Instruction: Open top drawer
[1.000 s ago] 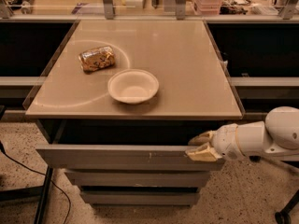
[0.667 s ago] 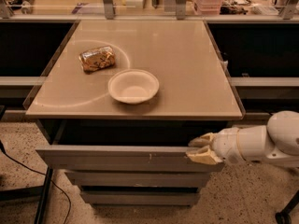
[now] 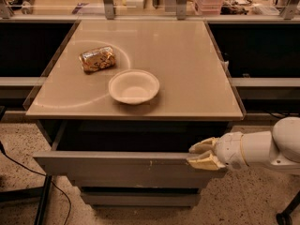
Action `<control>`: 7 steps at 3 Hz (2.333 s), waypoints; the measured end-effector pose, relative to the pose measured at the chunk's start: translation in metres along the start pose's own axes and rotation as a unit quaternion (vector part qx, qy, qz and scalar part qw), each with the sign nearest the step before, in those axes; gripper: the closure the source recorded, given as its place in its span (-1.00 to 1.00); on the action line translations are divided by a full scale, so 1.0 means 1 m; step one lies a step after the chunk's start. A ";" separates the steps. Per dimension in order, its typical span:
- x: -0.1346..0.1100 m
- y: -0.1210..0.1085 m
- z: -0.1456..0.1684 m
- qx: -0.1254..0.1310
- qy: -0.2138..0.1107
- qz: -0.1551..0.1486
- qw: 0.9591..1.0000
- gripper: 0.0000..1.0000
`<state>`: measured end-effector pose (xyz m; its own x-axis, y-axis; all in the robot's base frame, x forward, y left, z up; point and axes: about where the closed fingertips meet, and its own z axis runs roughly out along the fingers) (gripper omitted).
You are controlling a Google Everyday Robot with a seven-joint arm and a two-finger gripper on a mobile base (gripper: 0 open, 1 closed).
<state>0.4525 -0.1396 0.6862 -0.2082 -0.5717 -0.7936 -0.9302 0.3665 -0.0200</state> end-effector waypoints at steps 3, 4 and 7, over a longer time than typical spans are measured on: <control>-0.002 0.041 -0.028 0.042 0.004 0.021 0.999 1.00; 0.002 0.051 -0.048 0.063 0.017 0.023 0.998 0.64; 0.004 0.049 -0.042 0.061 0.015 0.025 0.998 0.17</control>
Offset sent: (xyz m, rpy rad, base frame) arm -0.0654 -0.0220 0.0031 0.0253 -0.0123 -0.1579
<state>0.3937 -0.1548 0.7078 -0.2640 -0.5717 -0.7768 -0.8748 0.4812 -0.0568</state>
